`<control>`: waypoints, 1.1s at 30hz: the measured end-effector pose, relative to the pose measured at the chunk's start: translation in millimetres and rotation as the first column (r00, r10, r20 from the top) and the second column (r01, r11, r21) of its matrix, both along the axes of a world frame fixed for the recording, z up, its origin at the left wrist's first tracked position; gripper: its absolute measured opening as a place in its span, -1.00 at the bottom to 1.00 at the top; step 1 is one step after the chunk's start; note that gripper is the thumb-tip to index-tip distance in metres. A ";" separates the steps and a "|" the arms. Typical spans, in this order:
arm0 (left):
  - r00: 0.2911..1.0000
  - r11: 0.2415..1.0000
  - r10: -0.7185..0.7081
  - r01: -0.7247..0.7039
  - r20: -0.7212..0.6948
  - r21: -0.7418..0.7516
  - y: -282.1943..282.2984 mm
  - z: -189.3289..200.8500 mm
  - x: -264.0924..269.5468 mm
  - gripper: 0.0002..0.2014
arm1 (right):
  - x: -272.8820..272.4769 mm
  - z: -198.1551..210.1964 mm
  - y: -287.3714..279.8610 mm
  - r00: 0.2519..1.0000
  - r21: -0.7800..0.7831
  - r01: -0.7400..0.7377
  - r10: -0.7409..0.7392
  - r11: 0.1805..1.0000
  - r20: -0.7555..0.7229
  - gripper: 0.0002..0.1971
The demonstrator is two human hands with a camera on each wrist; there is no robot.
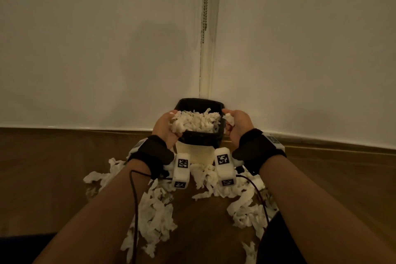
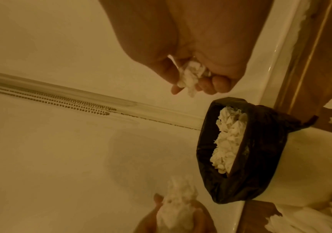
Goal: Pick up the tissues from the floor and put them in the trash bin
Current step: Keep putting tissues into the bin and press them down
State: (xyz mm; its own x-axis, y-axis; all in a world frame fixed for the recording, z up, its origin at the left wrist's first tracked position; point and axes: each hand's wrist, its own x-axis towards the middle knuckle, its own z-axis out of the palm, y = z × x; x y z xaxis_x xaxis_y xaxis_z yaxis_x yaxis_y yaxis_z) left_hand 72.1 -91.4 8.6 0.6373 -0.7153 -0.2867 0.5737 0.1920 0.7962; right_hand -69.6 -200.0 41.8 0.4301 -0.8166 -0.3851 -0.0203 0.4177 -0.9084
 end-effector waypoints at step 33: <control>-0.344 0.499 -0.858 -0.391 0.380 0.773 -69.8 -66.8 43.2 -0.67 | 71.6 -96.9 -37.9 0.172 -0.175 -0.969 -0.034 0.176 -0.985 -0.66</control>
